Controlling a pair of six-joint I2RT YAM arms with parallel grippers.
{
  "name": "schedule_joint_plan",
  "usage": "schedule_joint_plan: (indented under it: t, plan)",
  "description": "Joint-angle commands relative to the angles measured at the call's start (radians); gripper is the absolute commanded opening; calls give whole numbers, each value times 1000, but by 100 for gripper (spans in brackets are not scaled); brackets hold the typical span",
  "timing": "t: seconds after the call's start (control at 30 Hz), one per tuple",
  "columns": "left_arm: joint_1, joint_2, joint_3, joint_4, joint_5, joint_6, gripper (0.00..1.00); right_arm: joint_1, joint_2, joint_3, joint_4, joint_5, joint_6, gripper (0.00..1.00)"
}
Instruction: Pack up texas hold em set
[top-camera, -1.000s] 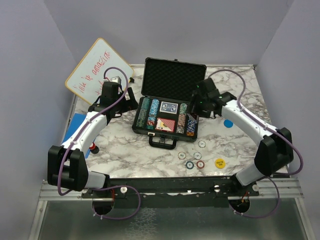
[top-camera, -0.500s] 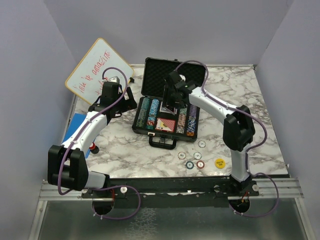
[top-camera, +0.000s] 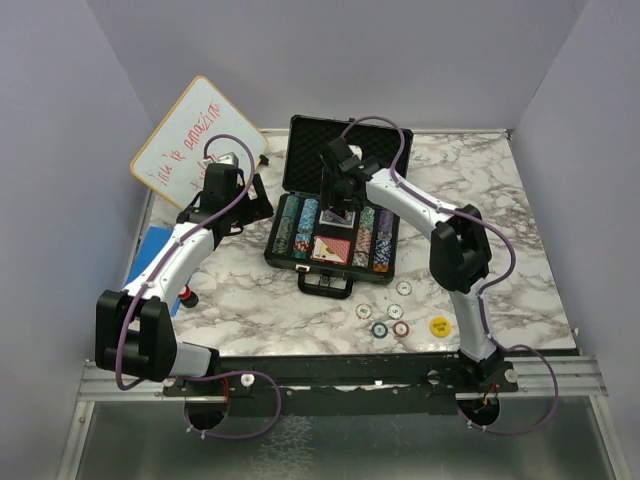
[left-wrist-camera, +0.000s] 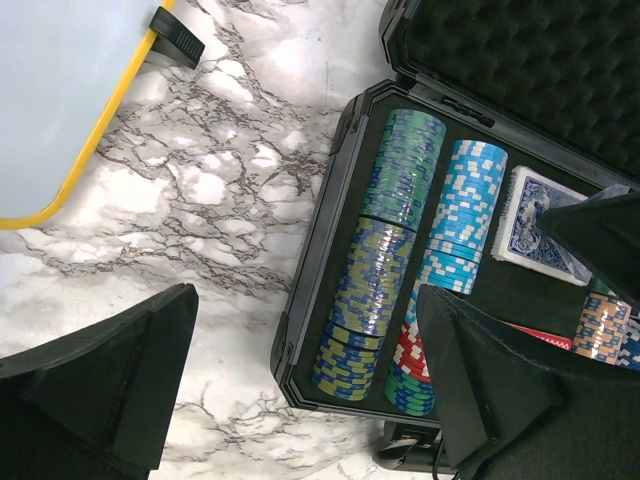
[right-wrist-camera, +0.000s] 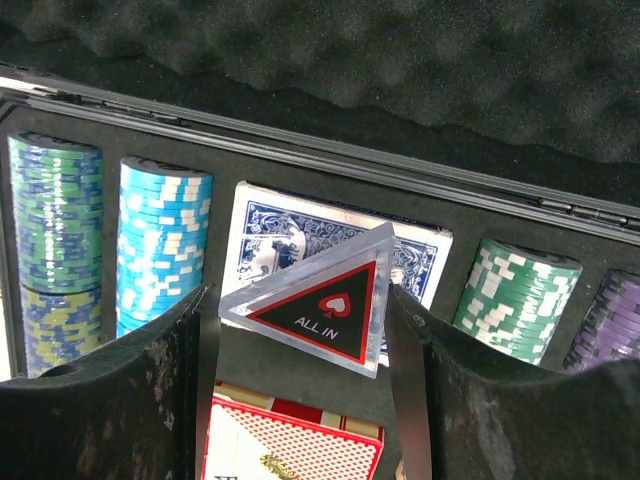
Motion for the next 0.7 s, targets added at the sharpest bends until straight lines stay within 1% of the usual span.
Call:
schedule_joint_plan:
  t: [0.0, 0.2, 0.27, 0.43, 0.53, 0.67]
  plan:
    - [-4, -22, -9, -10, -25, -2, 99, -1, 40, 33, -60, 21, -22, 57]
    - [-4, -17, -14, -8, -21, -3, 99, -1, 65, 43, -64, 27, -26, 60]
    - [-4, -15, -13, -8, -21, -4, 99, -1, 76, 63, -75, 25, -27, 64]
    - [-4, -17, -12, -7, -19, -1, 99, -1, 63, 85, -64, 10, -45, 78]
    - [-5, -17, -10, -8, -19, 2, 99, -1, 42, 112, -66, 4, -51, 82]
    - [-4, -22, -2, -13, -18, 7, 99, -6, -59, 78, -48, 37, -51, 84]
